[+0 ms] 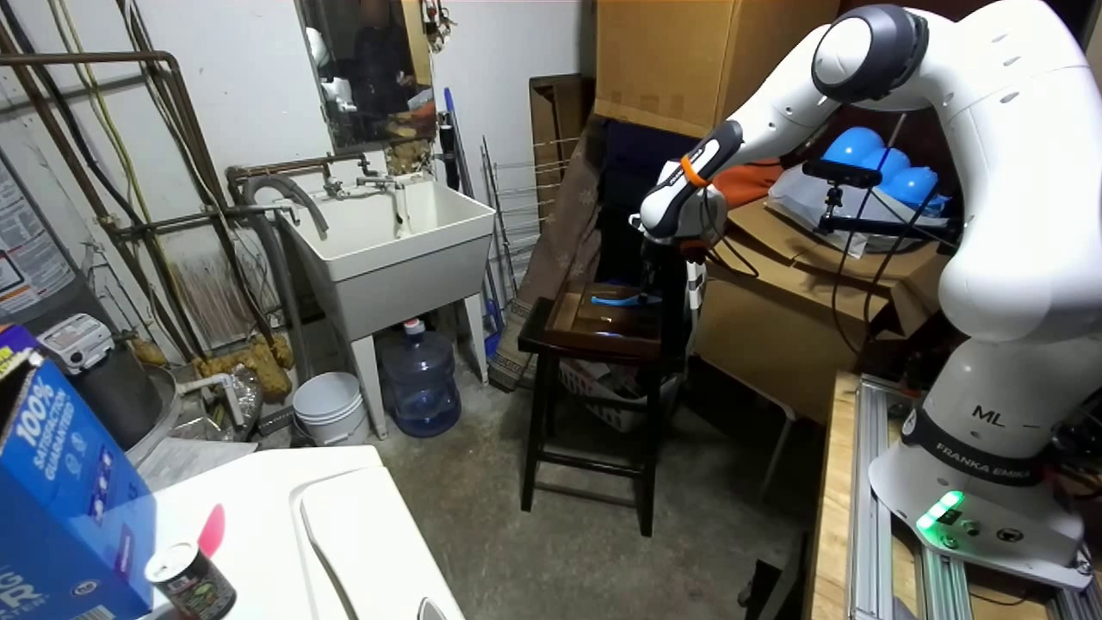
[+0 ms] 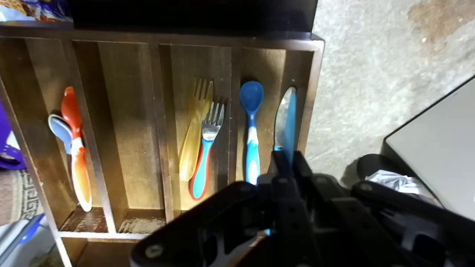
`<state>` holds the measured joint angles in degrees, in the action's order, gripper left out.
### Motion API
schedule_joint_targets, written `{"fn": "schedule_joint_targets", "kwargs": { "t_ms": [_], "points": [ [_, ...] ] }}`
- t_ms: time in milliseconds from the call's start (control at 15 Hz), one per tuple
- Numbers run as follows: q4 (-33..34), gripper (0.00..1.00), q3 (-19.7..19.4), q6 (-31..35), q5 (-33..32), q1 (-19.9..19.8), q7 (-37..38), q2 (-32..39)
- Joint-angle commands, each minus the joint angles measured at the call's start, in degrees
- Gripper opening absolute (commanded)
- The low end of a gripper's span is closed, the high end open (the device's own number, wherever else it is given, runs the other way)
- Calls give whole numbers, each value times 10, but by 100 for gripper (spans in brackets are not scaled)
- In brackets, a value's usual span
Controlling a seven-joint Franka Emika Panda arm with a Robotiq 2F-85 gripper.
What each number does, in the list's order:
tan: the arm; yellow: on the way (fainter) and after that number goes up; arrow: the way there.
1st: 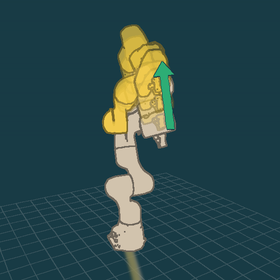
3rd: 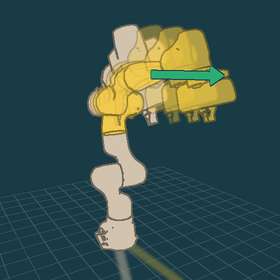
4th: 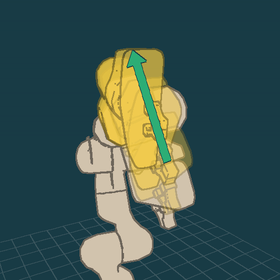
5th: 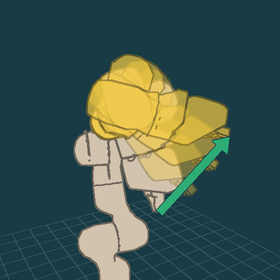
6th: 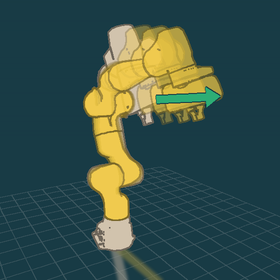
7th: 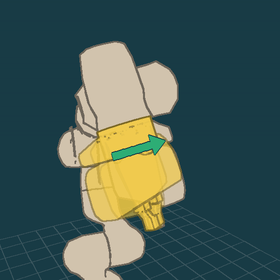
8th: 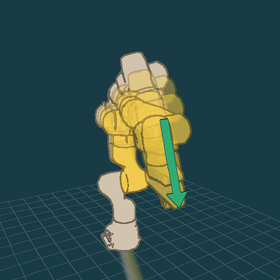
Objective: Place the blue object on the chair
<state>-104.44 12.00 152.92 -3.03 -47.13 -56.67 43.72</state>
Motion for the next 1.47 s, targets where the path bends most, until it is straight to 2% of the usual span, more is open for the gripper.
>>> {"fn": "schedule_joint_targets", "kwargs": {
  "t_ms": [0, 67, 333, 533, 867, 1400],
  "points": [
    [56, 1, 0, -44, 23, 6, -62, 42],
    [63, 1, 0, -49, 26, 7, -70, 49],
    [80, 1, -33, -25, 29, 46, -24, 75],
    [94, 1, -42, -20, 40, 64, 0, 93],
    [111, 1, -75, 25, 33, 101, 62, 122],
    [122, 1, -88, 46, 21, 114, 74, 147]
  ]
}}
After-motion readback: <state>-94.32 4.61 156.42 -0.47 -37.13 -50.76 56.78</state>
